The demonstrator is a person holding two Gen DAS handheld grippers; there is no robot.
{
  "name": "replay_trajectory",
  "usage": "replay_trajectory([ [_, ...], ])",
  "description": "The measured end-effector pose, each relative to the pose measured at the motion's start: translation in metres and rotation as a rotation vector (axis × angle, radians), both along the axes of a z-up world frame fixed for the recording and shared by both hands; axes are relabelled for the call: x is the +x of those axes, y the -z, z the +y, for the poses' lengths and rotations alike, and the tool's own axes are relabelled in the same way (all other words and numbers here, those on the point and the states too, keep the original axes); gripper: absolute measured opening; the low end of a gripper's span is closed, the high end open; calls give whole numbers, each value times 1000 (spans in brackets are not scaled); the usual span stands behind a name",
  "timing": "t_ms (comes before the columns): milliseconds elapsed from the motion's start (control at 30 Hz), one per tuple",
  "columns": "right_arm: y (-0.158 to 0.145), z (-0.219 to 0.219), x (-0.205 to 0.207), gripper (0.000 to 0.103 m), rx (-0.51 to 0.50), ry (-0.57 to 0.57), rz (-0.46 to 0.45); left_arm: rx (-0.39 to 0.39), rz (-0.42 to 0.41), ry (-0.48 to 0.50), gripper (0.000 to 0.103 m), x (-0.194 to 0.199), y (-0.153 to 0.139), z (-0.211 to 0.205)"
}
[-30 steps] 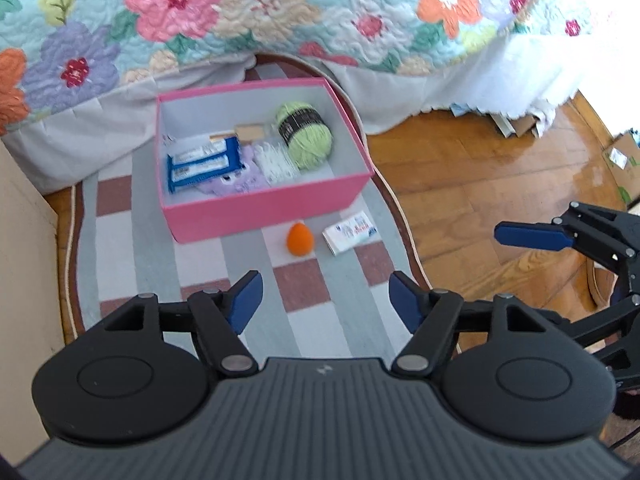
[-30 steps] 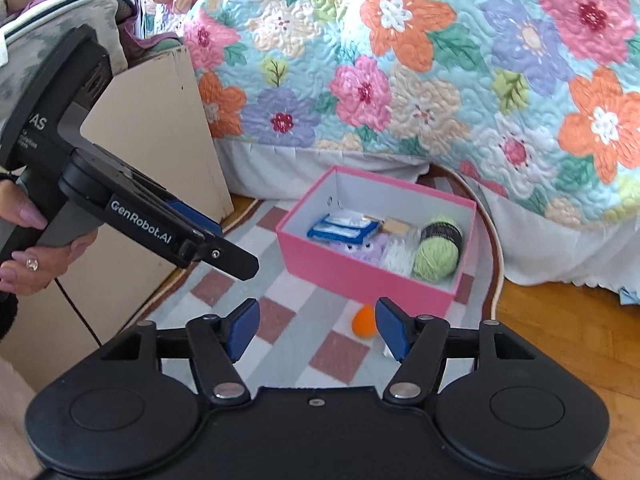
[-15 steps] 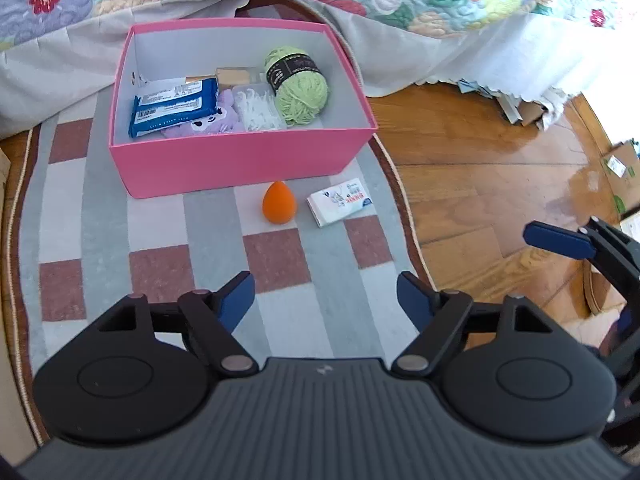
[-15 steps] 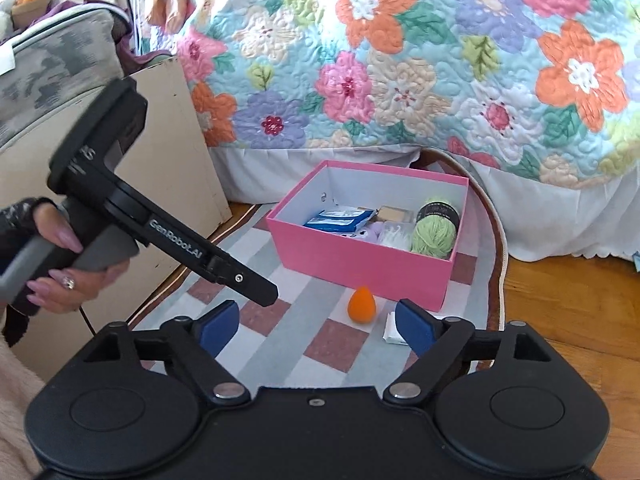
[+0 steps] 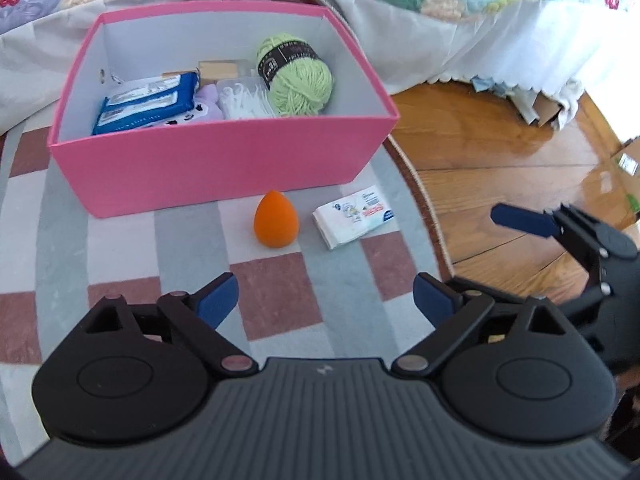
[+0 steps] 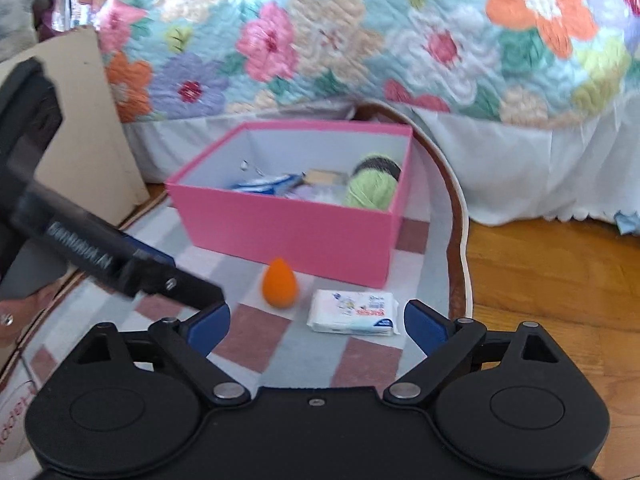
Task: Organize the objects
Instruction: 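Withdraw the left gripper from the box toward the orange sponge, then lower the left gripper onto the white tissue pack and grasp it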
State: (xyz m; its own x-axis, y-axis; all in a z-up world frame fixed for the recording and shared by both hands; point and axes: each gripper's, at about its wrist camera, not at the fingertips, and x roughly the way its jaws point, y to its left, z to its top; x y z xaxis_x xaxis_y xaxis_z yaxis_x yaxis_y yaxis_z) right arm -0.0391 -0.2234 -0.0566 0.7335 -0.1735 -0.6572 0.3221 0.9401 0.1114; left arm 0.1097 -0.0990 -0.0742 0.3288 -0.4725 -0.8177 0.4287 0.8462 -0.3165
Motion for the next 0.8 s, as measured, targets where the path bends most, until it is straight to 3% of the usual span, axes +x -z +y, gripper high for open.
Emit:
replay_trajectory([
  [100,20,-8,6,96,-34,-6,20,-20,-23,-3,95,5,14,-5],
  [233,47,-6,22,96,-187,2,97,-80,-48,-26,93,11,36,-13],
  [300,58,-5,27,96,-213,-16,100,-97,-33,-45,92,17,48,-17],
  [433,72,-12,42,96,-137,-20,88,-154,-8,-74,89,24,66,-21],
  [567,85,-19,57,96,-103,-12,82,-124,-47,-28,67,23,71,-38],
  [700,98,-22,64,96,-55,-4,95,-130,-61,-31,65,27,74,-48],
  [800,102,-18,63,96,-80,-18,92,-112,-66,-49,59,33,80,-54],
])
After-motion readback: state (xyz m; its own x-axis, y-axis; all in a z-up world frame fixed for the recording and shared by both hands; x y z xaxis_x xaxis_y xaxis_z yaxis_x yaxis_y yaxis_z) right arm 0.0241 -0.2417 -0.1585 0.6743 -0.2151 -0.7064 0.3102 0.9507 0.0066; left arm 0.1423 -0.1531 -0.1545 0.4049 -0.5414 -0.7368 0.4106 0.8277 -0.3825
